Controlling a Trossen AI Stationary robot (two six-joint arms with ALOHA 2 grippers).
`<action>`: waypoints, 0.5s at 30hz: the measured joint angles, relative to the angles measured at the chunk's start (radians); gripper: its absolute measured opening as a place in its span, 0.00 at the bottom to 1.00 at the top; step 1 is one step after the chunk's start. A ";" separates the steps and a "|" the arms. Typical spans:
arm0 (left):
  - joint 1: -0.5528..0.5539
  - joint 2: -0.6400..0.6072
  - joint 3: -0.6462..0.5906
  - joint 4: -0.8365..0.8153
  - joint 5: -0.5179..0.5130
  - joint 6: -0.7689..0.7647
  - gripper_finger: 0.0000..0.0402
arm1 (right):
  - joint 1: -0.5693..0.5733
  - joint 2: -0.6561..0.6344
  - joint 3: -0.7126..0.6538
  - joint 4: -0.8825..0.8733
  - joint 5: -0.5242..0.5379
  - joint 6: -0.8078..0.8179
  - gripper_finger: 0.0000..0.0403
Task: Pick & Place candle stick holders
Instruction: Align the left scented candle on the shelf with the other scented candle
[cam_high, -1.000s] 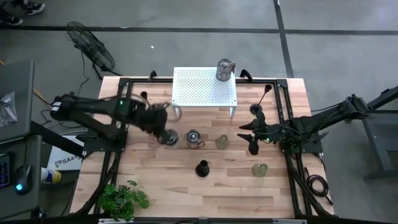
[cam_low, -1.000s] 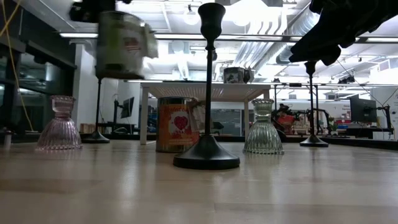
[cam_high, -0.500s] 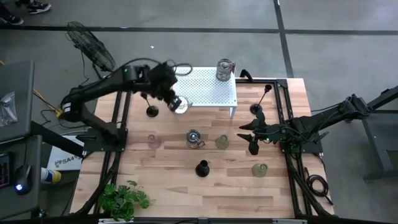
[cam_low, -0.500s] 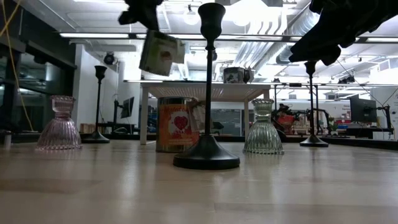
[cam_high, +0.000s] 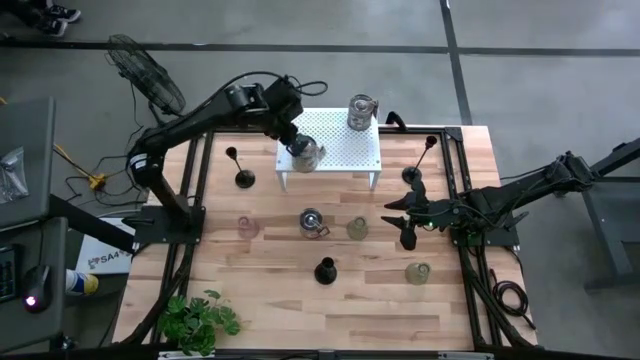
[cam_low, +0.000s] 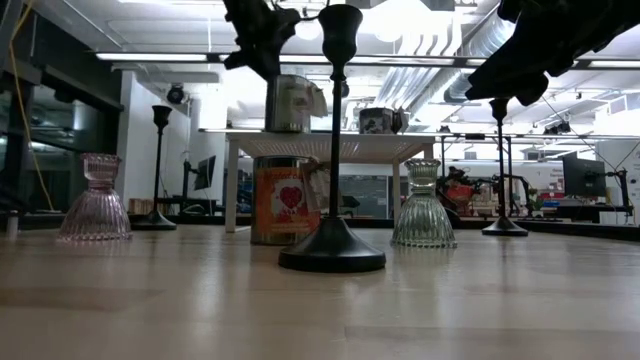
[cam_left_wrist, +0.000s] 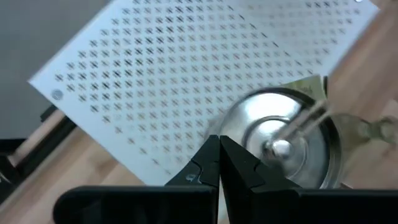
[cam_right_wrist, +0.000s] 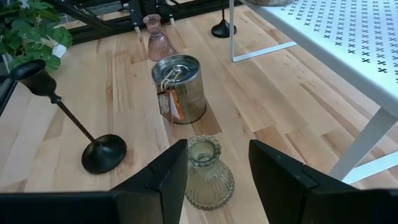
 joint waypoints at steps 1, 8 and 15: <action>0.008 0.005 0.000 0.010 0.003 0.007 0.00 | 0.000 0.000 0.000 0.000 0.000 0.000 0.40; 0.044 0.023 0.000 0.094 0.040 0.064 0.00 | 0.000 0.000 0.000 0.000 0.000 0.004 0.40; 0.056 0.035 0.002 0.131 -0.020 0.140 0.00 | 0.000 0.000 0.000 0.000 0.001 0.014 0.40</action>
